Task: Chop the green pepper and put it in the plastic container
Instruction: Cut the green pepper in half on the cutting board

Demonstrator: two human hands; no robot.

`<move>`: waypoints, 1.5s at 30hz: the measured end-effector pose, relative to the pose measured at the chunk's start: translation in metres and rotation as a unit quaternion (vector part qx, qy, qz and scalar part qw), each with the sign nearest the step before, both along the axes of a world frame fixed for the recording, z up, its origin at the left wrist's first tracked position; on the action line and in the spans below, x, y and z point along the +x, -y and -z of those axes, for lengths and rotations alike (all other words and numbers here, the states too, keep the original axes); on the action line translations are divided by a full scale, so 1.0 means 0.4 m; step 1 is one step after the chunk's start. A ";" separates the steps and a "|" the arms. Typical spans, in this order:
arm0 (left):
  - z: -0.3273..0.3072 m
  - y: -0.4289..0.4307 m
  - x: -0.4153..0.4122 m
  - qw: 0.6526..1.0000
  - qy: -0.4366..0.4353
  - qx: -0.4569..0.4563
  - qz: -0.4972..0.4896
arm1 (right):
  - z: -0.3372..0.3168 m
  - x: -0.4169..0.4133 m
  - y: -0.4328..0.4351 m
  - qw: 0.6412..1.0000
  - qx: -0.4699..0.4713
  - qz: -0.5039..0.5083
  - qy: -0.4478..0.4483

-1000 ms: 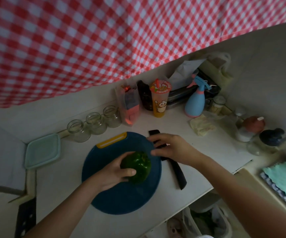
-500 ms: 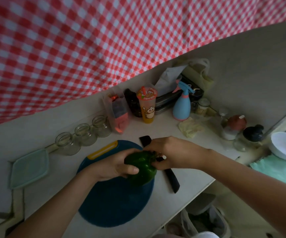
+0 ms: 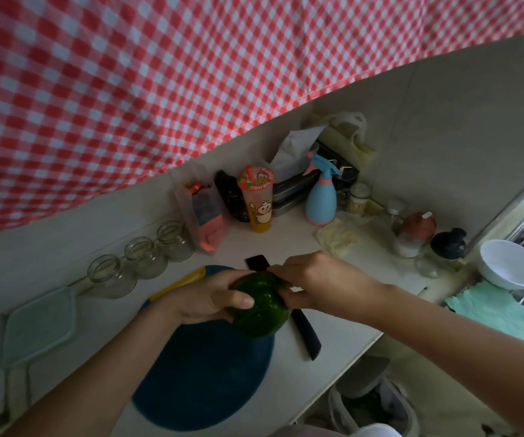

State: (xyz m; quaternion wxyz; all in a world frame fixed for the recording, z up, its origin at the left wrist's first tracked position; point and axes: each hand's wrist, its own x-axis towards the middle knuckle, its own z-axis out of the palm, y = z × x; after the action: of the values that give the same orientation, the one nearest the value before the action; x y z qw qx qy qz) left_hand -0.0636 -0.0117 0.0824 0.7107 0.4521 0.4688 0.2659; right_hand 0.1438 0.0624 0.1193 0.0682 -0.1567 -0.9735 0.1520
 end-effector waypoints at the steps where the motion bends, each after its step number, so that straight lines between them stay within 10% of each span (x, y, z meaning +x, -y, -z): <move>1: -0.001 -0.004 0.001 1.000 -0.001 0.000 0.000 | -0.001 0.003 0.002 1.000 -0.004 0.010 -0.003; 23: -0.020 -0.152 0.171 0.993 -0.105 -0.009 0.055 | 0.009 0.124 0.011 0.960 0.077 0.181 0.199; 34: -0.051 -0.144 0.238 0.965 -0.200 0.124 0.118 | 0.023 0.257 -0.019 0.912 -0.340 0.228 -0.007; 45: -0.098 -0.124 0.291 0.892 -0.342 0.280 0.098 | 0.111 0.303 -0.013 0.716 -0.626 0.165 -0.260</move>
State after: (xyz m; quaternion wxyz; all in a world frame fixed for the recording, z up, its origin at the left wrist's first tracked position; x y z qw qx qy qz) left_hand 0.0528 0.0381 0.1216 0.3732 0.7387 0.5426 0.1440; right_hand 0.2649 0.0676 0.0751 0.2291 -0.2765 -0.5580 0.7481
